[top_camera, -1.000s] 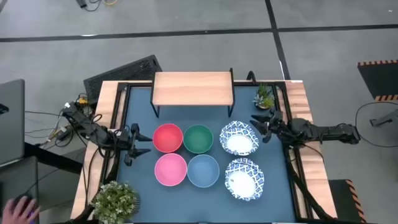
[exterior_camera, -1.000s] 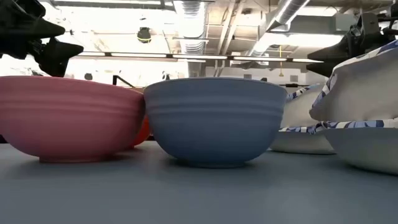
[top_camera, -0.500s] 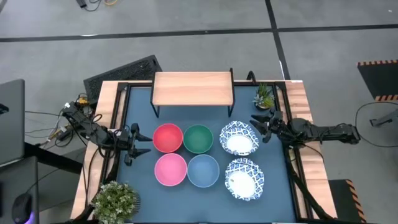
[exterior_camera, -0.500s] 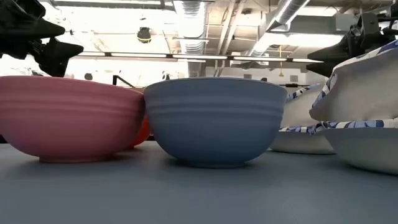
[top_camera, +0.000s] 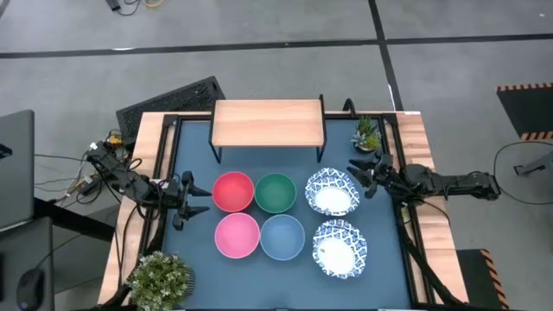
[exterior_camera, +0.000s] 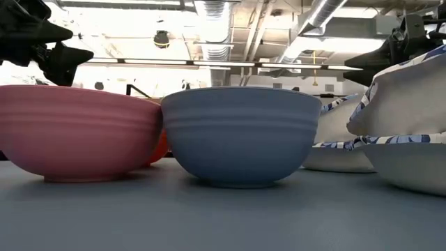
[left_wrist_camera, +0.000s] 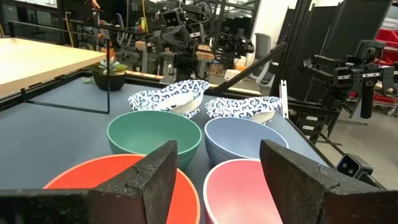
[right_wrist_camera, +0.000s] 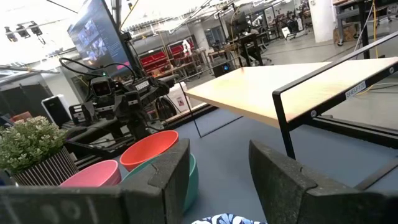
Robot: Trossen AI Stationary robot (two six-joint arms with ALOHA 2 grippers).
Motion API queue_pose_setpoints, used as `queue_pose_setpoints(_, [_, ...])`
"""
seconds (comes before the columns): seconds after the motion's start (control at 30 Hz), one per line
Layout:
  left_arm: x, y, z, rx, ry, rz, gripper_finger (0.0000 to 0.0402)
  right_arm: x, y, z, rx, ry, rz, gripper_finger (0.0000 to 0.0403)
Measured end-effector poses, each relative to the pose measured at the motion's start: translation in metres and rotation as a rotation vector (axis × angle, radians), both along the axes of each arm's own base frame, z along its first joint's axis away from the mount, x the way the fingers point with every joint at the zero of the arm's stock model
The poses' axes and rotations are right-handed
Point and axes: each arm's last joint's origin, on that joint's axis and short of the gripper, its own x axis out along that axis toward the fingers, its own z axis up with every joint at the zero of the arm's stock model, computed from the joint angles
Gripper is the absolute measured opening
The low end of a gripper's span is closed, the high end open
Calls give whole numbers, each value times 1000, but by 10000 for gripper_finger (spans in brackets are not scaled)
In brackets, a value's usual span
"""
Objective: Place and stack bowls onto a shelf
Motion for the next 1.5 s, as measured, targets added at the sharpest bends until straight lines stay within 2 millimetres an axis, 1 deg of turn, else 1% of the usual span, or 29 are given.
queue_pose_setpoints(0.27, [0, 0, 0, -1, 0, 0, 214, 0, 0, 0, 0, 0, 0, 189])
queue_pose_setpoints(0.5, [0, 0, 0, -88, -3, -3, 214, 0, 0, 0, 0, -1, 0, 189])
queue_pose_setpoints(0.63, [0, 0, 0, -87, 1, -3, 214, 0, 0, 0, 0, 0, 0, 189])
queue_pose_setpoints(1.0, [0, 0, 0, -364, 4, -15, 214, 0, 0, 0, 0, 0, 0, 189])
queue_pose_setpoints(1.2, [0, 4, 2, -488, -34, 94, 214, 0, 0, 1, 8, -15, 0, 189])
queue_pose_setpoints(1.27, [0, 5, 2, -568, -49, 133, 214, 0, 0, 2, 85, -57, 12, 189])
queue_pose_setpoints(1.37, [-1, 7, 2, -666, -72, 190, 214, 0, 1, 4, 277, -139, 47, 189])
queue_pose_setpoints(1.5, [-1, 8, 2, -739, -99, 232, 214, 0, 0, 5, 402, -189, 47, 189])
